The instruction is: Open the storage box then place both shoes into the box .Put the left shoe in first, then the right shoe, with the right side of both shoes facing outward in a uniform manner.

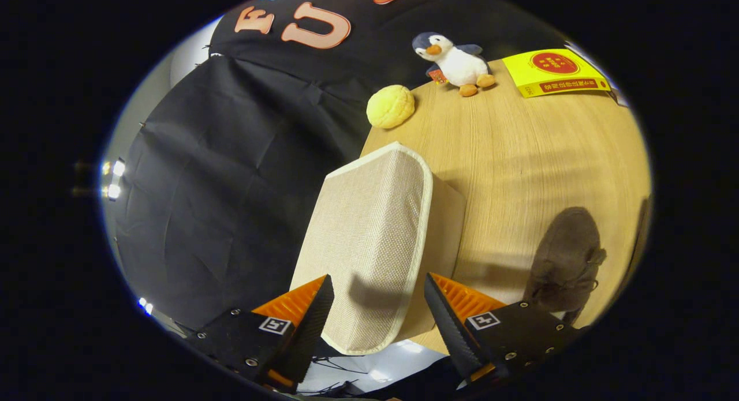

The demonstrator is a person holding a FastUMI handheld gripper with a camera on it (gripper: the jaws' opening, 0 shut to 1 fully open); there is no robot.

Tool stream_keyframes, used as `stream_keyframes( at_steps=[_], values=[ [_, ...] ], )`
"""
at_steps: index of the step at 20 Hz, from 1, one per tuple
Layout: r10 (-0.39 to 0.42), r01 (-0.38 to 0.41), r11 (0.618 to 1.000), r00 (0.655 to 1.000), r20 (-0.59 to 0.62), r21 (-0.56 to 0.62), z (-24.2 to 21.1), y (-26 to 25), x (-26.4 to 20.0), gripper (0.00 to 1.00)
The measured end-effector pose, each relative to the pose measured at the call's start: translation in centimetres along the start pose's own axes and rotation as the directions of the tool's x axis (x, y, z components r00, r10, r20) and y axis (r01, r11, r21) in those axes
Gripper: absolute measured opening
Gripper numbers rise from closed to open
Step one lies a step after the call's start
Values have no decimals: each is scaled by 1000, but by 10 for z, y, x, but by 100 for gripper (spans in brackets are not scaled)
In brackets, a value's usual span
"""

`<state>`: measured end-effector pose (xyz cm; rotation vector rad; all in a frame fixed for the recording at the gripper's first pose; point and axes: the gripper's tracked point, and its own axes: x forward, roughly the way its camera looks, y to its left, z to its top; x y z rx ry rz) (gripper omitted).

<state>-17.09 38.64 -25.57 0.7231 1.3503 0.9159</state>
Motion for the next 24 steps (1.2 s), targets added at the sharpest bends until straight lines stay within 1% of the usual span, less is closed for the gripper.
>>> stream_keyframes(
  at_steps=[2, 3, 4, 5, 6, 7, 8, 10, 12, 14, 16, 18, 19, 20, 21, 23, 24],
  values=[
    [41, -41, 997, 999, -6, 72, -1, 3, 6, 93],
    [50, -49, 995, 999, -9, 87, -1, 4, 6, 90],
    [59, -58, 994, 998, -14, 90, -3, 5, 6, 89],
    [58, -57, 995, 998, -11, 78, -2, 4, 6, 83],
    [48, -47, 997, 999, -5, 60, -2, 0, 7, 81],
    [37, -37, 998, 999, -5, 54, -3, -7, 10, 81],
    [44, -42, 997, 999, -22, 72, -9, -10, 11, 81],
    [113, -110, 978, 994, -7, 176, -11, -1, 15, 81],
    [151, -149, 965, 988, 8, 216, -10, 2, 14, 81],
    [202, -200, 953, 979, 16, 228, -6, 14, 3, 81],
    [271, -274, 938, 962, 46, 211, -1, 40, -21, 73],
    [284, -294, 941, 955, 82, 166, 9, 58, -38, 66],
    [275, -289, 946, 955, 106, 145, 15, 66, -44, 54],
    [273, -289, 949, 953, 131, 124, 22, 77, -48, 46],
    [282, -299, 949, 948, 148, 104, 28, 90, -50, 36],
    [316, -329, 942, 936, 153, 65, 37, 119, -51, 28],
    [328, -338, 940, 933, 147, 49, 38, 132, -51, 27]
  ],
)
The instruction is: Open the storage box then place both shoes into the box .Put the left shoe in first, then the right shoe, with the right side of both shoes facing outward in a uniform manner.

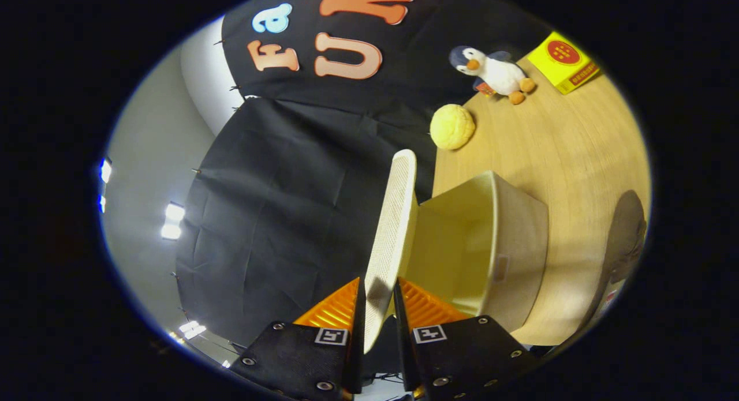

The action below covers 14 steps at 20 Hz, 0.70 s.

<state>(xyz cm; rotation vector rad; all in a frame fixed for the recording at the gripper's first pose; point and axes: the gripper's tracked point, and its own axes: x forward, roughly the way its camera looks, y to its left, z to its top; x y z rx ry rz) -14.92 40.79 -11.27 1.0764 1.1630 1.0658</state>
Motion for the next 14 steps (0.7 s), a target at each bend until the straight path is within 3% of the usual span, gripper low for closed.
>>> stream_keyframes(
  at_steps=[2, 5, 8, 14],
  values=[
    [5, -5, 1000, 1000, 2, -28, 2, 20, 12, 25],
    [34, -35, 999, 999, -33, -39, -4, 44, 42, 12],
    [42, -48, 992, 998, -54, -118, -7, 71, 73, 11],
    [-29, 5, 974, 994, -101, -228, -23, 102, 152, 15]
  ],
)
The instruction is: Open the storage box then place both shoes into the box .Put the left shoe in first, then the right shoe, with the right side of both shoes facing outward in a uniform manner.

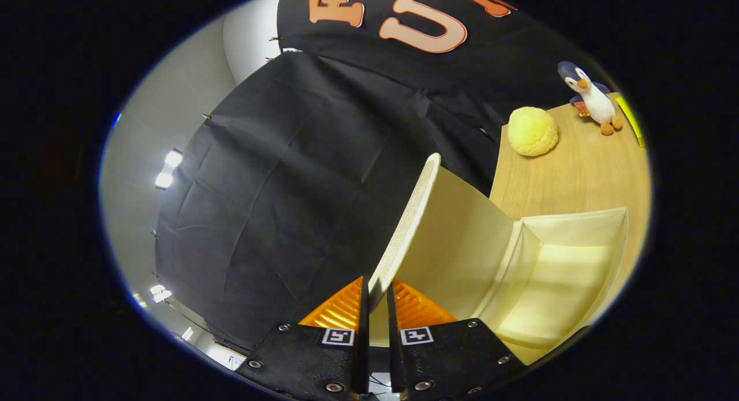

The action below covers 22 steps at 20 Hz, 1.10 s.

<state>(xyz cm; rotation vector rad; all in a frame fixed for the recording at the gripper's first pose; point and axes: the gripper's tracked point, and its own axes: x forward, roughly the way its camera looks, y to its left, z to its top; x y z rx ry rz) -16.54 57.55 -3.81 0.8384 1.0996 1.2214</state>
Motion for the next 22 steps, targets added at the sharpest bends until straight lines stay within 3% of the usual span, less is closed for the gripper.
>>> stream_keyframes(
  at_steps=[6, 9, 10, 11, 13, 15, 20, 22],
  values=[
    [-114, 112, 993, 992, -62, -28, -29, 3, 73, 18],
    [-162, 159, 982, 987, -20, -100, -26, -8, 59, 51],
    [-168, 166, 978, 986, -12, -124, -27, -7, 58, 56],
    [-173, 170, 975, 985, -7, -146, -26, -10, 54, 68],
    [-207, 207, 960, 978, 21, -191, -21, -15, 35, 79],
    [-272, 282, 929, 959, 75, -240, -18, -42, 2, 84],
    [-434, 467, 842, 884, 173, -271, -19, -128, -78, 87],
    [-500, 542, 800, 839, 214, -256, -15, -163, -112, 87]
  ],
)
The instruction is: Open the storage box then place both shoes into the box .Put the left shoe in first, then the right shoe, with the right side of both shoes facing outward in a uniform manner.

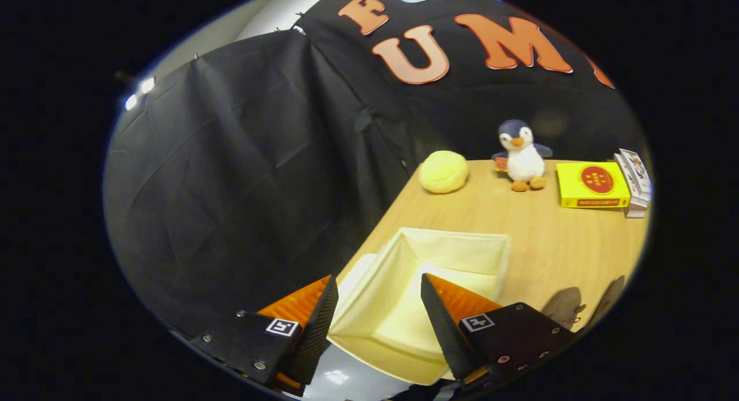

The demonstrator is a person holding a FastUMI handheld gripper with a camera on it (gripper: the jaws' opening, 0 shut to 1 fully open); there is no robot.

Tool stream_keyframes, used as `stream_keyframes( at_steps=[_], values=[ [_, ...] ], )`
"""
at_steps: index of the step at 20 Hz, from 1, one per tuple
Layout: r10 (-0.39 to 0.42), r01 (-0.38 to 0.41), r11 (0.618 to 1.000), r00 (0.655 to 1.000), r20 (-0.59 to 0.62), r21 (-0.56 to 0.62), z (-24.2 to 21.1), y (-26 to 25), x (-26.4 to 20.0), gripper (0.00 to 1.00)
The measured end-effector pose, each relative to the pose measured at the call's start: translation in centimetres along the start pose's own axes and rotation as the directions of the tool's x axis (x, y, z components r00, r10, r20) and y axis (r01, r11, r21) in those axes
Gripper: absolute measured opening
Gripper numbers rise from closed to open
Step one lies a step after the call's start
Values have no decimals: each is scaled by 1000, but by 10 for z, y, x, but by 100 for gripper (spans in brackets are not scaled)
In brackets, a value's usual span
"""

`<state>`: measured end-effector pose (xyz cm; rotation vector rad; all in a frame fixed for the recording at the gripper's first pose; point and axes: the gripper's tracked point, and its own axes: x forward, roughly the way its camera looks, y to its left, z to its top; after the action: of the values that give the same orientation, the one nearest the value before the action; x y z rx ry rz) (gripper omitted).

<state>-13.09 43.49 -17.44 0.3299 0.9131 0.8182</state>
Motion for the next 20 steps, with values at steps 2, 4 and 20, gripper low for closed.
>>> stream_keyframes(
  at_steps=[2, 4, 20],
  values=[
    [-98, 98, 995, 995, 13, -15, -13, -50, -10, 87],
    [-204, 205, 978, 978, 42, -25, -26, -100, -25, 87],
    [-502, 487, 865, 847, -175, -121, -173, -288, -56, 82]
  ],
)
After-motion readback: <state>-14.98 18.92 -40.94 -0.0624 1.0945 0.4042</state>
